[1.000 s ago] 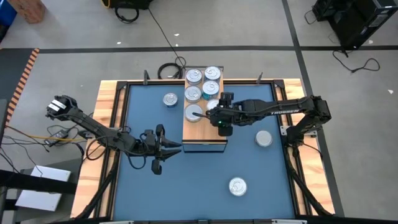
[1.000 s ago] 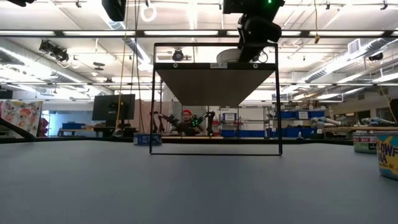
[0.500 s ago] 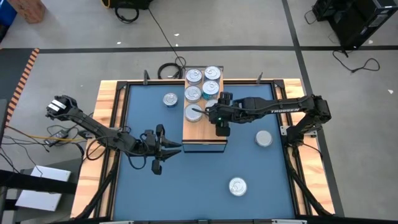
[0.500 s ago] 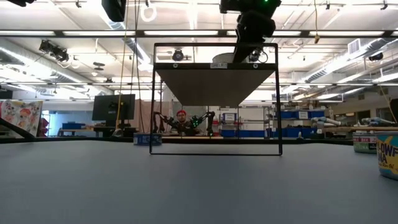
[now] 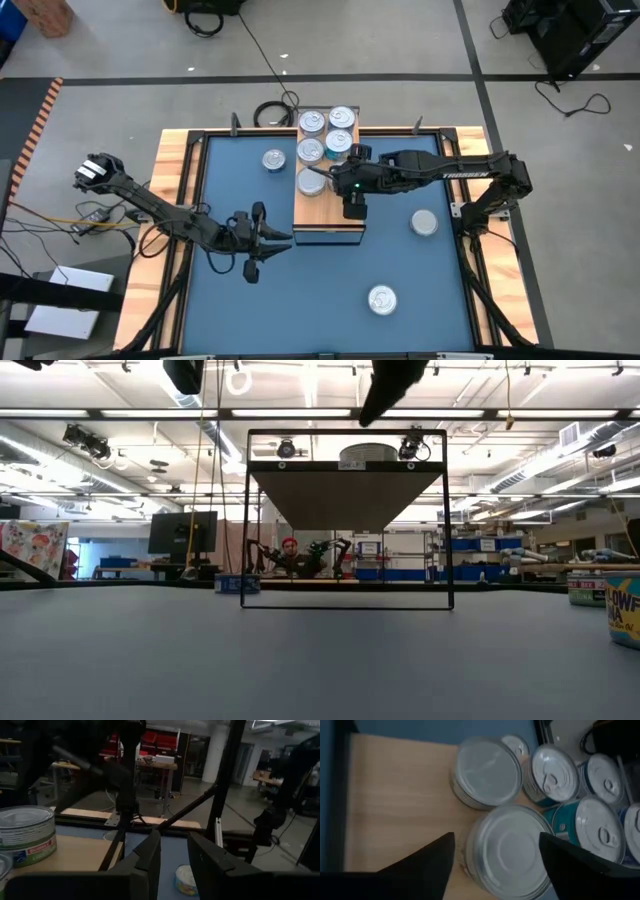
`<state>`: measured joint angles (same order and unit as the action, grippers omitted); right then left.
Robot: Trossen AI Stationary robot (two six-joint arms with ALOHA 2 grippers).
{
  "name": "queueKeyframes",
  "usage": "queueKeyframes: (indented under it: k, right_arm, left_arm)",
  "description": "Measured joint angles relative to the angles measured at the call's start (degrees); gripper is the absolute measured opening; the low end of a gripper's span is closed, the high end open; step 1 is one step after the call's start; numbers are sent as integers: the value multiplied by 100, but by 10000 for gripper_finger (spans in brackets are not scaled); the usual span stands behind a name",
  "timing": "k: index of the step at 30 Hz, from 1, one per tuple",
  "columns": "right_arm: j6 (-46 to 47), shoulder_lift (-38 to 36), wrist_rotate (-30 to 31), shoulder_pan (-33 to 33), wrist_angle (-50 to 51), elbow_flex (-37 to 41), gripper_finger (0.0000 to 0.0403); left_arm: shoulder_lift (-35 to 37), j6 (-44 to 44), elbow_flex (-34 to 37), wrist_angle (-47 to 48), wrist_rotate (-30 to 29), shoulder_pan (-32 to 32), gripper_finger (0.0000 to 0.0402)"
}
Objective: Stack canned seafood by type on shelf
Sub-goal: Move the blue tuna can to the middle left of the table
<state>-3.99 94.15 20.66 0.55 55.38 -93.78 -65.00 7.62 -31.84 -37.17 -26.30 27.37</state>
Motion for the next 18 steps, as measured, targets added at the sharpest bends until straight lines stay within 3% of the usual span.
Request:
queueKeyframes:
  k: [5,11,18]
  right_arm:
    - [112,-3,5,268,104,-74,180]
    - [-98,-5,441,806,-71,-63,21]
    - [-93,-384,514,1377,-1424,625,7]
  left_arm:
    - [303,-101,-157,1182,13,-78,77]
    - [780,-158,-297,2603,15,-304,10]
    - [1114,-317,-303,3587,322,-732,4]
